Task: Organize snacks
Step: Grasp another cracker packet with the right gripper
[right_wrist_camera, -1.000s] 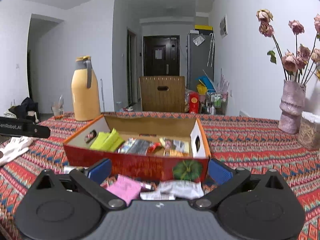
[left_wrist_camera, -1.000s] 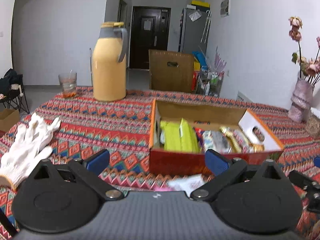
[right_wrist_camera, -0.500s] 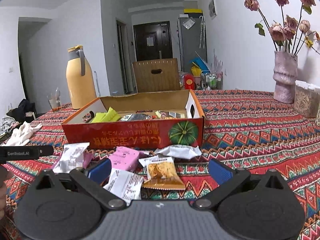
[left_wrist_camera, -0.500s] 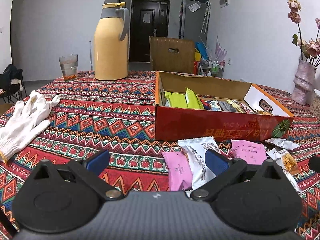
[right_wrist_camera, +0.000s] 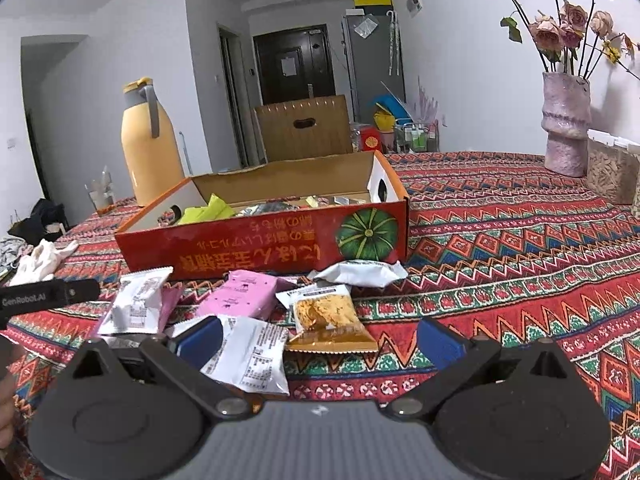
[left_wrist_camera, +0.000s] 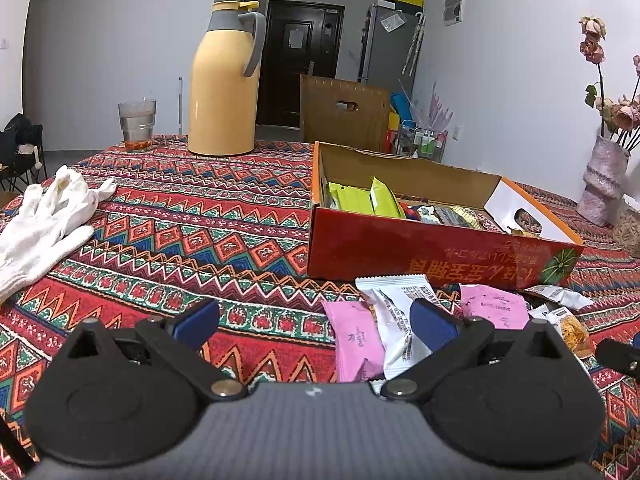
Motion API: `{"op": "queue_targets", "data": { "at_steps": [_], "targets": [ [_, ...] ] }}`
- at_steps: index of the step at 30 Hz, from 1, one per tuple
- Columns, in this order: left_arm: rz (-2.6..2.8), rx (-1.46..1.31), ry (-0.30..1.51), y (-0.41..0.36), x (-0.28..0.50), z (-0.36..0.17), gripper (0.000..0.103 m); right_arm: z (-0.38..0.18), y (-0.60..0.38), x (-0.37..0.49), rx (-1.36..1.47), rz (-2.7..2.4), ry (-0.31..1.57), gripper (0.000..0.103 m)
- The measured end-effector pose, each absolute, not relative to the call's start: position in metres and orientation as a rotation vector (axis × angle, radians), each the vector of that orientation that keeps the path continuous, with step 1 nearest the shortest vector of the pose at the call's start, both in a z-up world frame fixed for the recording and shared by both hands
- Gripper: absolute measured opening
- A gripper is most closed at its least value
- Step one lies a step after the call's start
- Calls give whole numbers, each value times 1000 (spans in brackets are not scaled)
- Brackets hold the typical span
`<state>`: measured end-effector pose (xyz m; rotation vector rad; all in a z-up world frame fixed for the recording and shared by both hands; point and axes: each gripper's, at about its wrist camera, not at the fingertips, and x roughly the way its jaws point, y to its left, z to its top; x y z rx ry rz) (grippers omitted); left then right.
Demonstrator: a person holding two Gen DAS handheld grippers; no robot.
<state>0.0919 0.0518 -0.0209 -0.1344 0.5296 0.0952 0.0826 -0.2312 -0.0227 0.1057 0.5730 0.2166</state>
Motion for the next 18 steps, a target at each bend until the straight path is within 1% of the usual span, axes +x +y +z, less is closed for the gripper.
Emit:
{"op": "queue_targets", "data": {
  "at_steps": [6,18],
  "targets": [
    [88,-148,529,54,92,-21,103,-28,-228,87,95,203,605,103],
    [72,-164,538,55,94,-22,103,-31,-233,95,86,185,613,103]
  ]
}}
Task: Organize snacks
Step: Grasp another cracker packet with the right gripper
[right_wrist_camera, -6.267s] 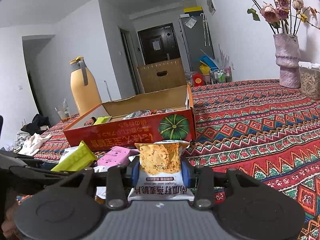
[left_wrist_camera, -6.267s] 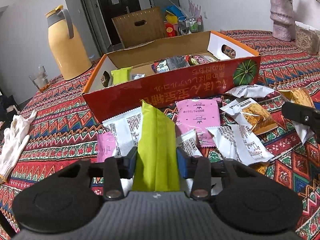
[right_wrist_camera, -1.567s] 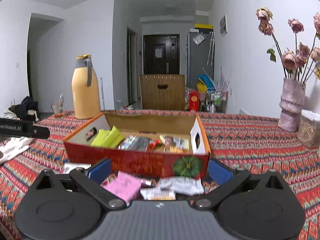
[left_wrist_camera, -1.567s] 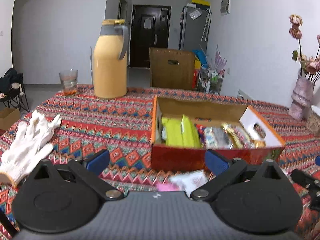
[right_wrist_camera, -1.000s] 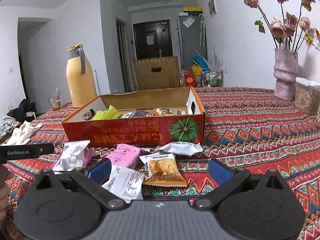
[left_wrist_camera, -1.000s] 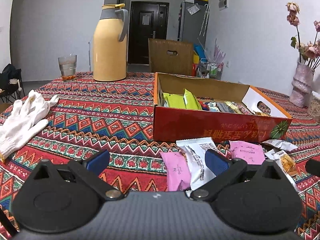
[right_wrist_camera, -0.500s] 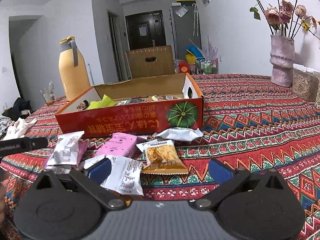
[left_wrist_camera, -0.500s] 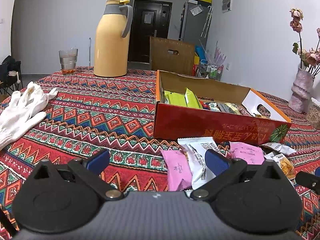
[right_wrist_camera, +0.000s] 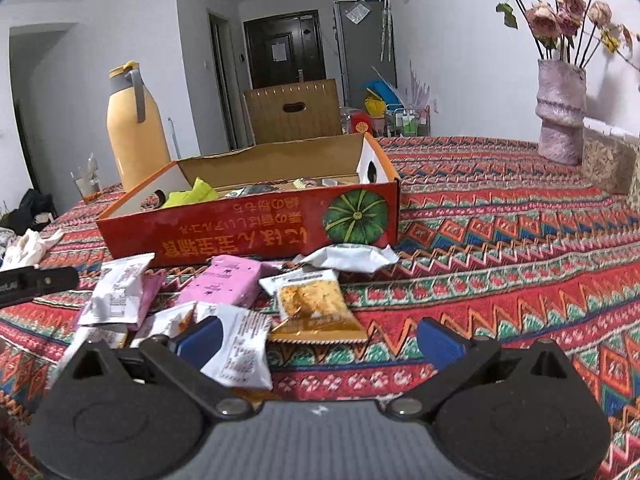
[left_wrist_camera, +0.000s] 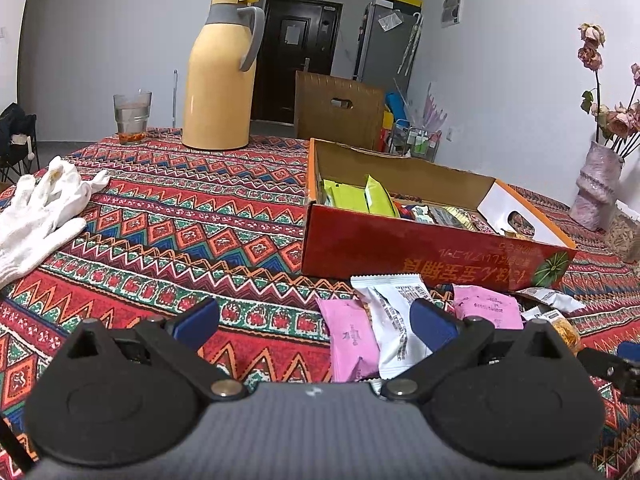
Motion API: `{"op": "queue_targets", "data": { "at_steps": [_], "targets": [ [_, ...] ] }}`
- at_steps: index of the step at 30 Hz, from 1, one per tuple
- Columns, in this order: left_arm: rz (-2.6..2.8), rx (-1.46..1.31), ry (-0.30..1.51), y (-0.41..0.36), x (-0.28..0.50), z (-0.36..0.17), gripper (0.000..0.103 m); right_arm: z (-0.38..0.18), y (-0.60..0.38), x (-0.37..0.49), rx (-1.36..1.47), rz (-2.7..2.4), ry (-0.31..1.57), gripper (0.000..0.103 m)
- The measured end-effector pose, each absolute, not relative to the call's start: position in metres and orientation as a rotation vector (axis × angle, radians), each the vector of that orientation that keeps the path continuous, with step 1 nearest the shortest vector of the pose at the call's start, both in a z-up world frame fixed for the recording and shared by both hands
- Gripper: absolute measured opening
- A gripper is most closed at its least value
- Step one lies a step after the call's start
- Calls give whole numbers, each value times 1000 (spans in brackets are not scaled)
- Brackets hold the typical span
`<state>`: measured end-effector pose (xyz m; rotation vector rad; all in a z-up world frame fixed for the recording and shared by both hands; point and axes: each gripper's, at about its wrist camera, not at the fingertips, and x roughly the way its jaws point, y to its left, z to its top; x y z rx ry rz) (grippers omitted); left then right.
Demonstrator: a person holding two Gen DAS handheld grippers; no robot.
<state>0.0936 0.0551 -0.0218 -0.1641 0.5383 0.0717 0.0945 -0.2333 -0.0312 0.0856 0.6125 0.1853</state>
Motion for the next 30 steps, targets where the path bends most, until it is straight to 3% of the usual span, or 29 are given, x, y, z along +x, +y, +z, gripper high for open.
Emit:
{"op": "queue_targets", "data": {
  "at_steps": [18,19,22,30],
  "targets": [
    [82,-173,569,57,99,-25,103,-50,-221,156,27,267,741,70],
    [81,-174,570,57,99,-25,103,-50,-221,155,24,267,738,67],
    [81,-179,572,58,99,-25,103,-50,-218,152,10,288,724,43],
    [80,-182,575,58,99,-25,103,-37,-220,134,7,269,616,40]
  ]
}}
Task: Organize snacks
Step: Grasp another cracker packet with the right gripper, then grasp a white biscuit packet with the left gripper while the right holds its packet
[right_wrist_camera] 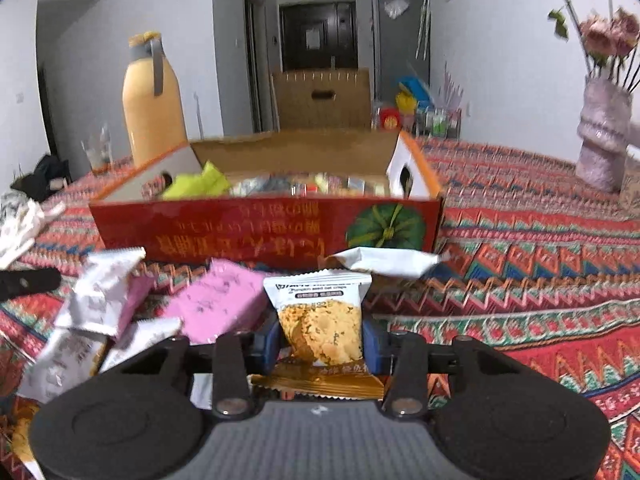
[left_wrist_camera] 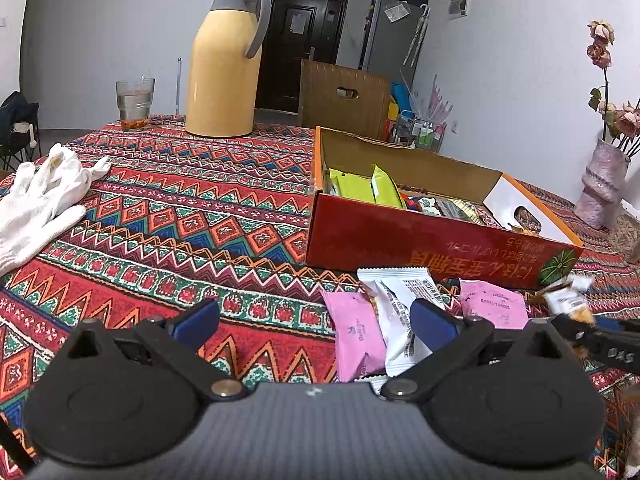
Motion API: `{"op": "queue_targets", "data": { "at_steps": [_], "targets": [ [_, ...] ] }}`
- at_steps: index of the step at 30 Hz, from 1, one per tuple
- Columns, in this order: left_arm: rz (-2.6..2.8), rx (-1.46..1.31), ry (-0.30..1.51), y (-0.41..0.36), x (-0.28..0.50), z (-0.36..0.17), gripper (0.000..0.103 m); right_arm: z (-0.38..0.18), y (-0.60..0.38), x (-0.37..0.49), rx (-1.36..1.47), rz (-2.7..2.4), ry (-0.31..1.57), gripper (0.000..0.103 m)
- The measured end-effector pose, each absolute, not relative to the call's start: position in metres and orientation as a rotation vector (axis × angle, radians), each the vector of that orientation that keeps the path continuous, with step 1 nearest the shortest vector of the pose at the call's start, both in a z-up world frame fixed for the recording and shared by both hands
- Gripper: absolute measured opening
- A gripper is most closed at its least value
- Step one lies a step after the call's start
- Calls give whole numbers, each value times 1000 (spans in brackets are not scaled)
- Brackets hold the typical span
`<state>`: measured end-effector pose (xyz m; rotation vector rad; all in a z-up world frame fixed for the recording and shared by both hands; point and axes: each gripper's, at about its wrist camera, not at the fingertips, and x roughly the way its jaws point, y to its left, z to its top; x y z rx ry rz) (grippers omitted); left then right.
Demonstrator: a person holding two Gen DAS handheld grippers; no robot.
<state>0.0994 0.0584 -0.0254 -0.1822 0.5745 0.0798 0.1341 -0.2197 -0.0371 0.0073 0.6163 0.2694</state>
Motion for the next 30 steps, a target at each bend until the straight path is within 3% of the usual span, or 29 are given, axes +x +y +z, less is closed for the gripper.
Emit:
{"op": "queue_targets", "data": {
  "at_steps": [9,30],
  "targets": [
    [89,-180,586,58,101,-26,103,-14,-236,96,58,228,479,40],
    [92,-144,628,36,77,-2,103,-21,-256,63,116,239,468,40]
  ]
}}
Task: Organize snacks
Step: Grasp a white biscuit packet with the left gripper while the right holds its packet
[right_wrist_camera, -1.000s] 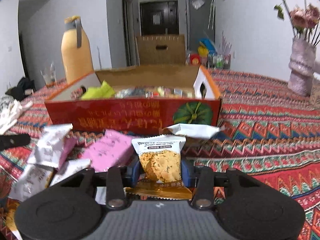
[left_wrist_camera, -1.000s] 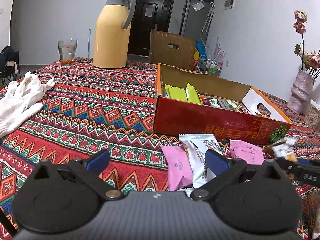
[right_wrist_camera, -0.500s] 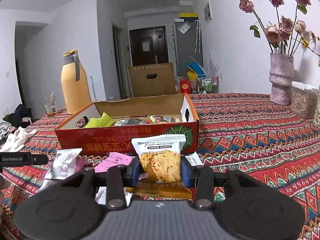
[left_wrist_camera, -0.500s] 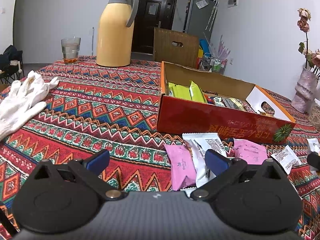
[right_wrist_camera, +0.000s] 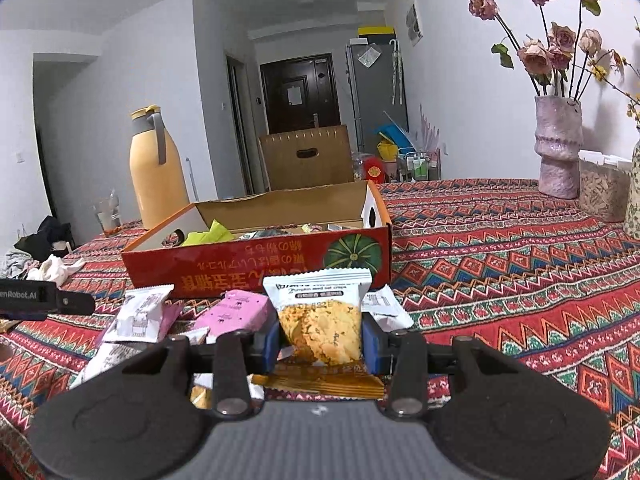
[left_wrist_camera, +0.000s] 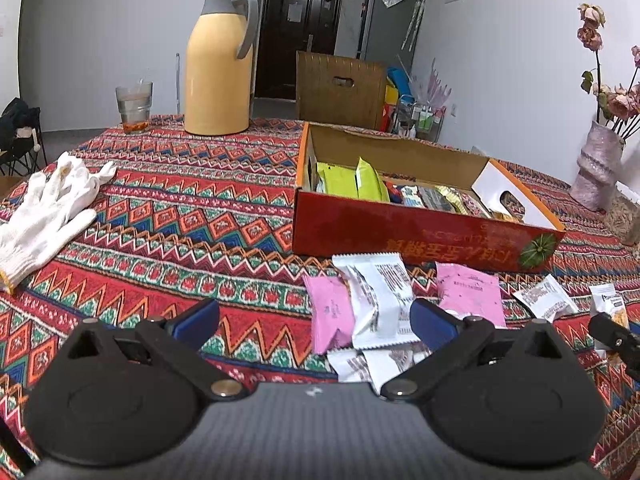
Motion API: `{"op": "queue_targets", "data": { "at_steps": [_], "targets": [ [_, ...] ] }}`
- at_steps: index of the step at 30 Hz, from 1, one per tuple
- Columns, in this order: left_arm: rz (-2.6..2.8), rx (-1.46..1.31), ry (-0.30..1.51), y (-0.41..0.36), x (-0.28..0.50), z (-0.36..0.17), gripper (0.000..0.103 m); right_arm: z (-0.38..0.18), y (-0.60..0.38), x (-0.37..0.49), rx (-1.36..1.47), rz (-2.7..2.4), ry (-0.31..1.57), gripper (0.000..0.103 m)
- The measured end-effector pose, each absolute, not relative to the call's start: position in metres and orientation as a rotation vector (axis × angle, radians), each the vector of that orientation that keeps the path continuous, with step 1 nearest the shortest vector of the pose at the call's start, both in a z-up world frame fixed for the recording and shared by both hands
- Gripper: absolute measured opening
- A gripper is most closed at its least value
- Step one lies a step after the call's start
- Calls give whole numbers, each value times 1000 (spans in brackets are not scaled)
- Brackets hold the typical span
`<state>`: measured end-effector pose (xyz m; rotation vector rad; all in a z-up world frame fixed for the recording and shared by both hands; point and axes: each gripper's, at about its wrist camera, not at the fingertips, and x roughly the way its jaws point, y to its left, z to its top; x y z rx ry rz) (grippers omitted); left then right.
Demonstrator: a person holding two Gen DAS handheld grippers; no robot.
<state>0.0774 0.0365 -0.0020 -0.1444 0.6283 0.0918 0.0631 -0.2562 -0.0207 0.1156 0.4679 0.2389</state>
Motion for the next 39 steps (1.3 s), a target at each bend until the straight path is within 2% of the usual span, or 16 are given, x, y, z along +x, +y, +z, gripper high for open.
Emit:
{"op": "queue_targets", "data": {
  "at_steps": [26,32,34,38,39],
  "targets": [
    [93,-79,755,-11,70,-21,102,-41,-281,46,177,249,470,40],
    [127,-70,805,-16,87,-29,84,-42,-282,44,181,253,467,40],
    [130,-74,824,-16,92,-32,74,-42,-283,44,182,252,467,40],
    [138,-68,833,-19,95,-35,67,-44,-282,45,181,253,472,40],
    [136,-67,829,-19,94,-35,61,-44,-282,45,181,254,474,40]
  ]
}}
